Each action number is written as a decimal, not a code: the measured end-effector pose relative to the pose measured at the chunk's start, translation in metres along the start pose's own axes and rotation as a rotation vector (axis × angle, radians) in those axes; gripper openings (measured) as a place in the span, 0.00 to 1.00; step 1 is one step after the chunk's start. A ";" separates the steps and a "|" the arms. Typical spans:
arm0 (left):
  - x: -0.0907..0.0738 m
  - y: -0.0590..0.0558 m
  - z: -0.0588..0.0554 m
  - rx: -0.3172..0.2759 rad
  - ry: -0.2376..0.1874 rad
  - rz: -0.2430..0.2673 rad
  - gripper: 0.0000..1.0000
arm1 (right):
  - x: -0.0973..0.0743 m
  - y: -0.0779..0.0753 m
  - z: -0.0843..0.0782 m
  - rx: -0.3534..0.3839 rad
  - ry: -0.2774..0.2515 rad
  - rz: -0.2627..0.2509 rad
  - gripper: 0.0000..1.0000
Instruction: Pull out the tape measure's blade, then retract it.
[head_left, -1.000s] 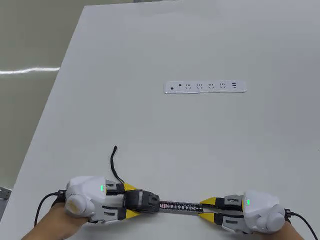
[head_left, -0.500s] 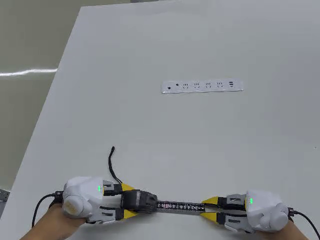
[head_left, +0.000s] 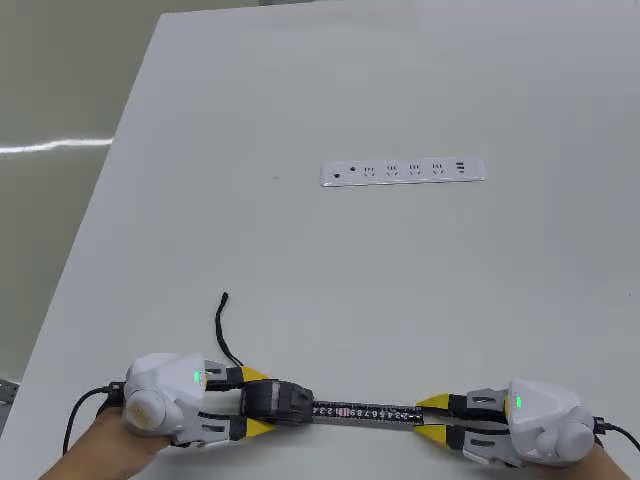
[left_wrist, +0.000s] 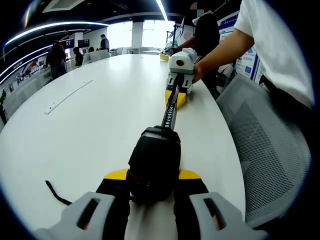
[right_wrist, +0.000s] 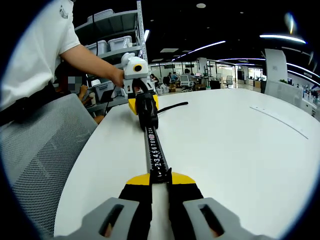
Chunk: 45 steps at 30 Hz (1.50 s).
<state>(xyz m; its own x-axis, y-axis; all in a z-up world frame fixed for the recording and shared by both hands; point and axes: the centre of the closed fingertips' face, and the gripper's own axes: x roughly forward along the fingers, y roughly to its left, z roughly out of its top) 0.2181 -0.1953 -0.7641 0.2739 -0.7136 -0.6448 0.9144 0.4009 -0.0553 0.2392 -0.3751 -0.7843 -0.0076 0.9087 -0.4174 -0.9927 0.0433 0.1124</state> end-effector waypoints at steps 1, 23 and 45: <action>0.000 0.000 0.000 0.000 0.000 0.000 0.29 | -0.001 0.000 -0.001 0.003 0.003 -0.001 0.09; 0.000 0.000 -0.001 0.000 0.005 0.001 0.29 | -0.023 -0.003 -0.008 0.026 0.002 -0.012 0.08; 0.000 0.000 -0.001 -0.003 0.014 0.001 0.29 | -0.045 -0.006 -0.013 0.045 -0.008 -0.035 0.08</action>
<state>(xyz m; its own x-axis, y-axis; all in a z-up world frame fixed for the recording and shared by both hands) 0.2173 -0.1943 -0.7649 0.2707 -0.7052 -0.6553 0.9133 0.4033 -0.0567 0.2440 -0.4214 -0.7782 0.0281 0.9097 -0.4142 -0.9859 0.0936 0.1386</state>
